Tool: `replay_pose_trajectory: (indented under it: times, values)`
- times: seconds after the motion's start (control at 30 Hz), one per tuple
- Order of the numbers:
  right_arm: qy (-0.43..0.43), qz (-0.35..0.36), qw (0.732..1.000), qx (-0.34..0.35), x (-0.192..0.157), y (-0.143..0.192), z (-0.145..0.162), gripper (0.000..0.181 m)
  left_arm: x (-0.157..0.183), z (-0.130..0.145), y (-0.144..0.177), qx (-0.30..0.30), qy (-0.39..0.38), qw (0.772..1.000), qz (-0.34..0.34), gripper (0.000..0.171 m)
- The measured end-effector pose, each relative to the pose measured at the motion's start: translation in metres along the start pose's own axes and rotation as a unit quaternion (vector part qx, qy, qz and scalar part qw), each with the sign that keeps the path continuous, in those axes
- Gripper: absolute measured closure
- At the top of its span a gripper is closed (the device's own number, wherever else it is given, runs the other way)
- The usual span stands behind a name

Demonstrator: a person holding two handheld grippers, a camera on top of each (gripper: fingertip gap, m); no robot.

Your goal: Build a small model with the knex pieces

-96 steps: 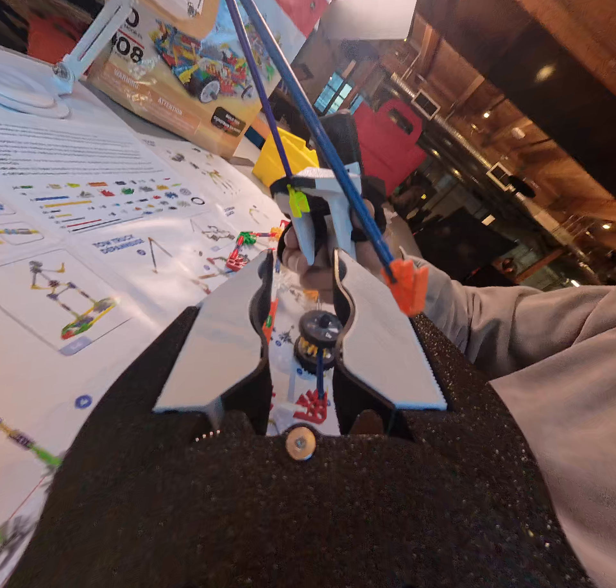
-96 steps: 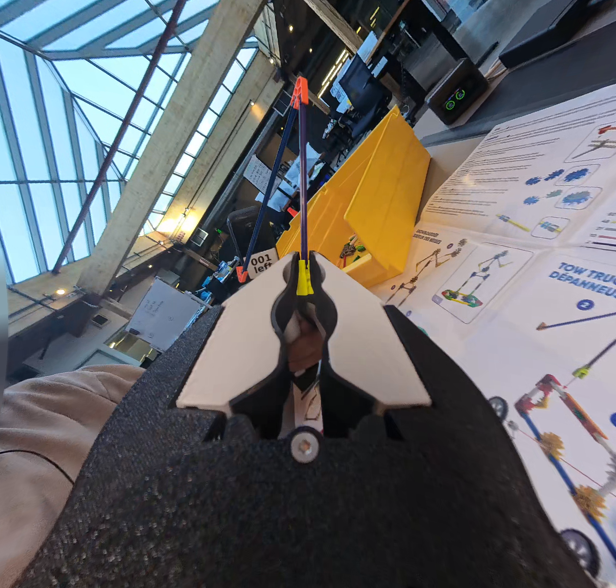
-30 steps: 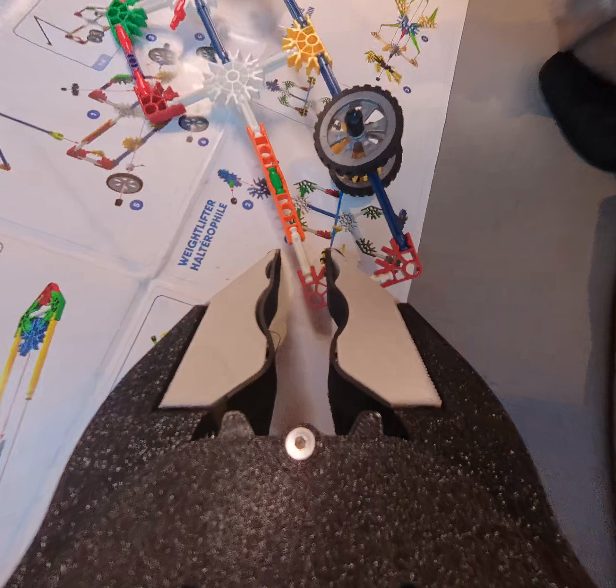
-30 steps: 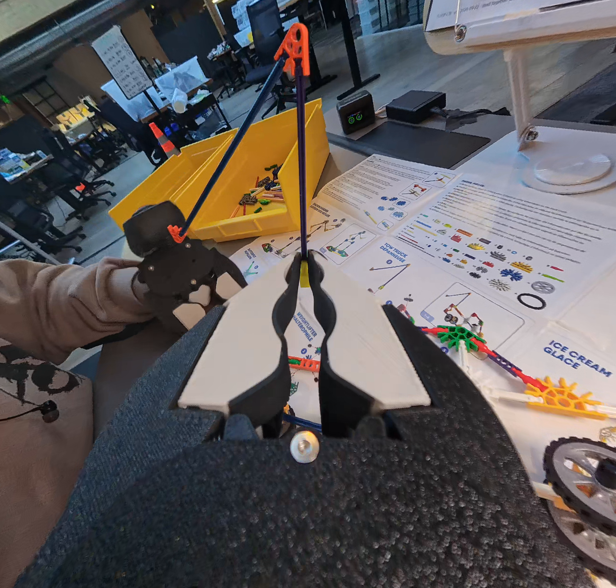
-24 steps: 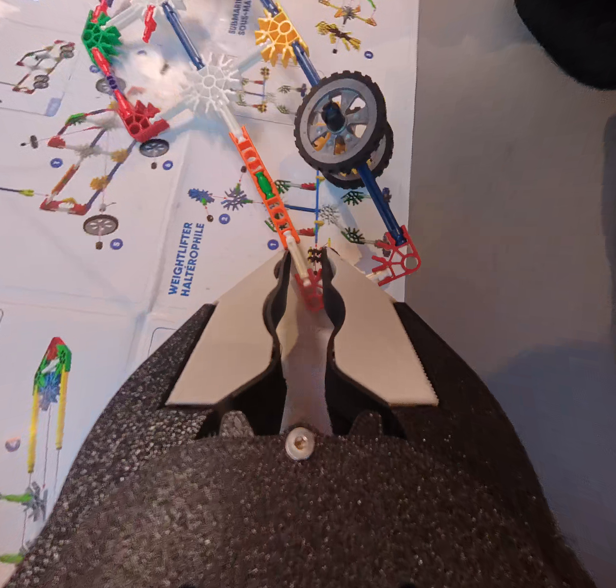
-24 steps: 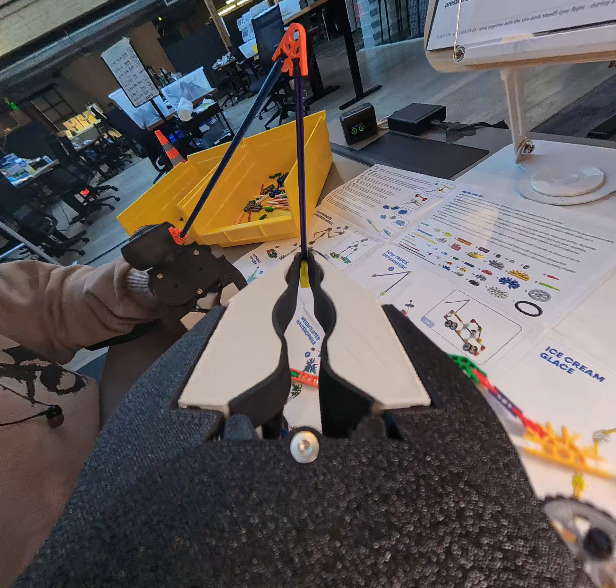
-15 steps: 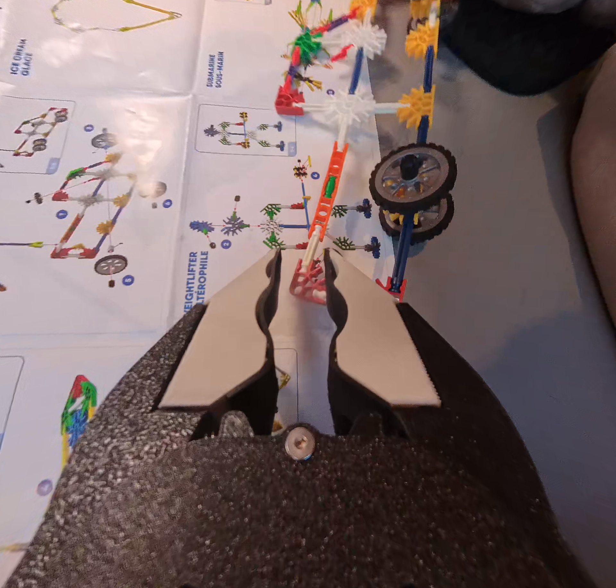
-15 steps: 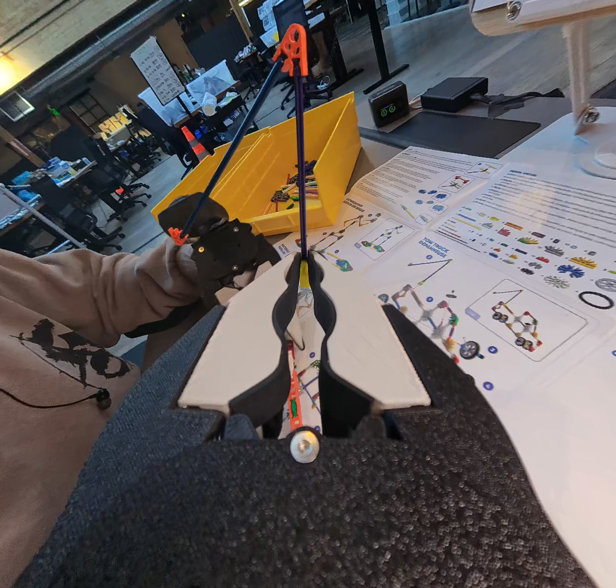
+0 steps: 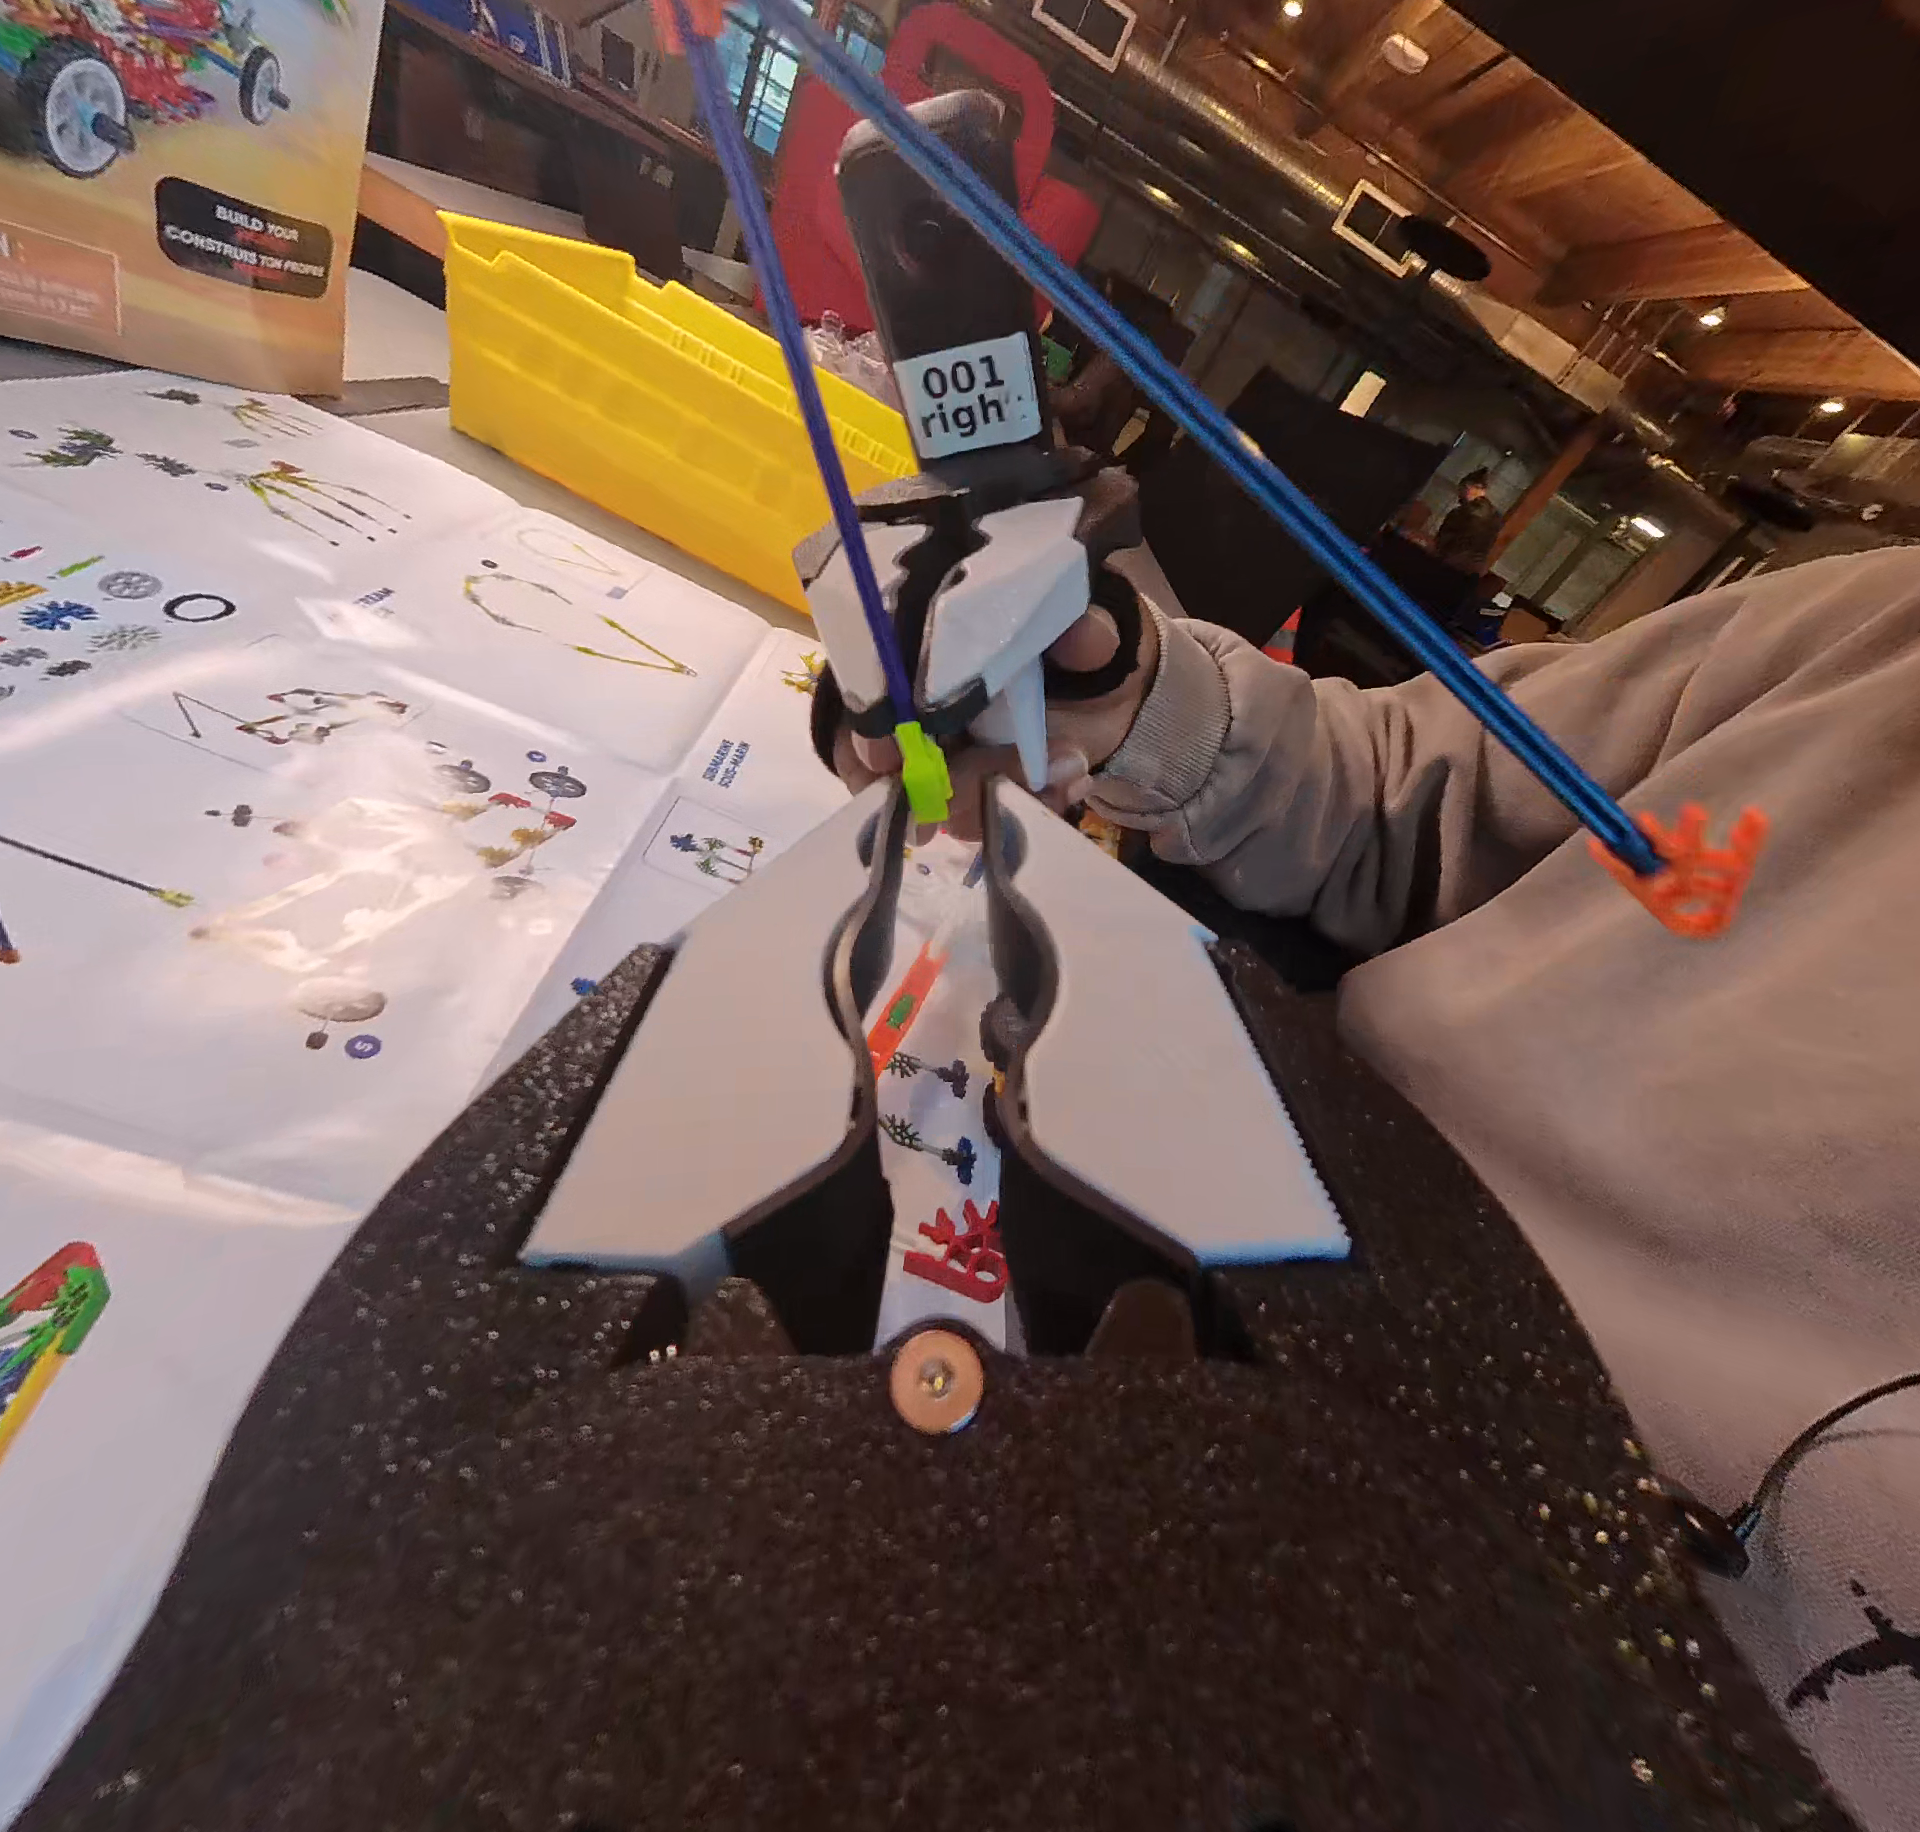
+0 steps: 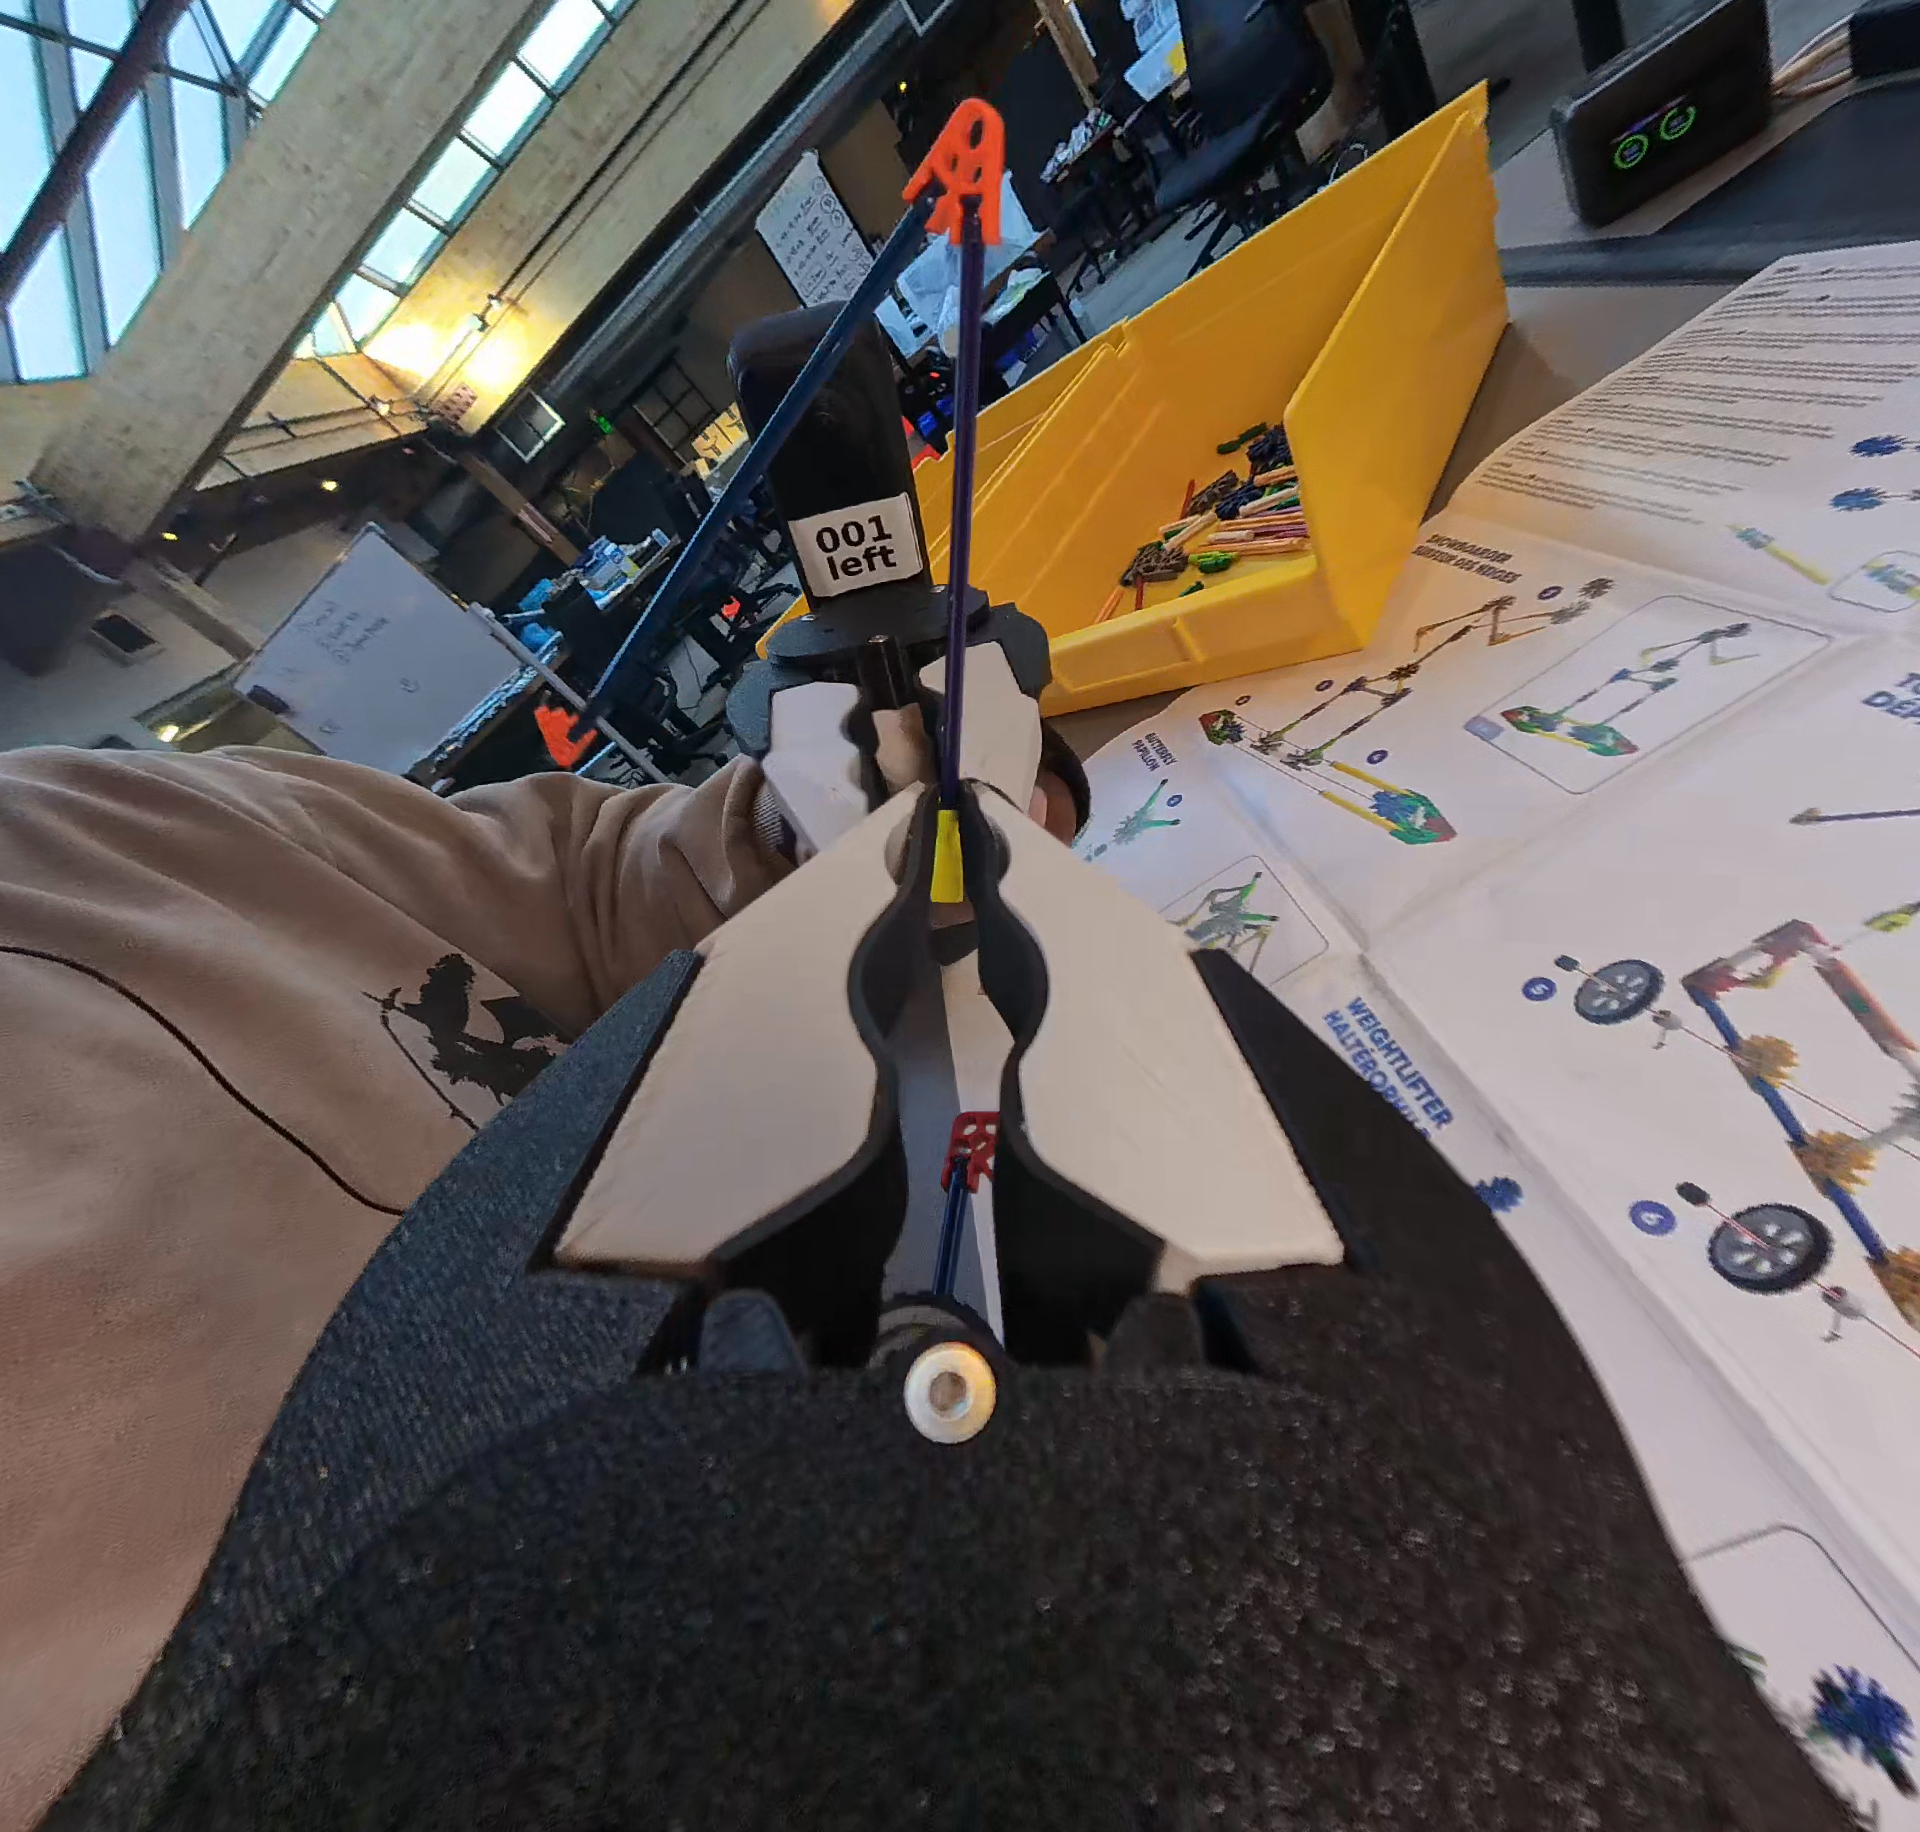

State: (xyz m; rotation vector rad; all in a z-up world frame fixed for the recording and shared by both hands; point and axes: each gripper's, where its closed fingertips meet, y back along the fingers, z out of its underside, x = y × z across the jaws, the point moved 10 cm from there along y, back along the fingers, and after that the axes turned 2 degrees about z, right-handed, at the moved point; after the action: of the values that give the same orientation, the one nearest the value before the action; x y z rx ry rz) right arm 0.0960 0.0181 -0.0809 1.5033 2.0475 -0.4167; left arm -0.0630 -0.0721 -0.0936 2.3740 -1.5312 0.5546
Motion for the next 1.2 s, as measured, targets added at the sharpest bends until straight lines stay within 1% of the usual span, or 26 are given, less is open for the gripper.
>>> replay_pose_trajectory:
  times: [0.03,0.1,0.17,0.27,0.37,0.47,0.53,0.63,0.7,0.8,0.87,0.93,1.03,1.2]
  values:
    - [-0.001,-0.002,1.0,0.0,-0.001,-0.001,0.0,0.179,-0.001,0.0,0.0,-0.004,-0.001,1.0,-0.01,0.166]
    - [0.007,-0.002,1.0,-0.002,-0.002,-0.002,0.0,0.179,0.0,0.001,0.002,-0.005,0.001,1.0,-0.008,0.167]
    - [0.008,-0.008,1.0,-0.003,-0.004,-0.002,0.0,0.179,0.0,0.001,0.003,-0.002,0.013,1.0,0.003,0.168]
    - [0.019,-0.003,1.0,-0.015,-0.004,-0.003,0.002,0.179,-0.002,0.003,0.005,-0.018,0.026,0.999,0.013,0.168]
    - [0.045,-0.007,0.998,-0.041,-0.008,-0.001,0.003,0.179,-0.002,0.005,0.005,-0.027,0.058,0.997,0.045,0.168]
    - [0.092,-0.025,0.992,-0.082,-0.017,0.001,0.004,0.175,0.001,0.011,0.003,-0.035,0.107,0.987,0.112,0.168]
    - [0.125,-0.052,0.984,-0.117,-0.025,0.003,0.003,0.175,0.002,0.014,0.0,-0.036,0.148,0.974,0.168,0.168]
    - [0.186,-0.088,0.964,-0.169,-0.034,0.003,0.001,0.174,0.006,0.017,-0.004,-0.038,0.188,0.954,0.231,0.169]
    - [0.214,-0.105,0.951,-0.197,-0.037,0.0,-0.001,0.167,0.009,0.019,-0.007,-0.049,0.196,0.945,0.257,0.168]
    - [0.207,-0.139,0.943,-0.223,-0.037,-0.005,-0.005,0.167,0.011,0.019,-0.007,-0.048,0.197,0.943,0.262,0.168]
    - [0.196,-0.155,0.941,-0.227,-0.036,-0.007,-0.008,0.168,0.01,0.02,-0.006,-0.05,0.2,0.944,0.258,0.168]
    - [0.196,-0.159,0.938,-0.237,-0.033,-0.009,-0.009,0.171,0.009,0.021,-0.006,-0.052,0.201,0.945,0.253,0.168]
    - [0.173,-0.167,0.937,-0.252,-0.027,-0.013,-0.008,0.173,0.007,0.022,-0.005,-0.057,0.199,0.949,0.239,0.168]
    - [0.119,-0.152,0.944,-0.266,-0.013,-0.015,-0.007,0.172,0.001,0.023,-0.002,-0.07,0.189,0.961,0.19,0.168]
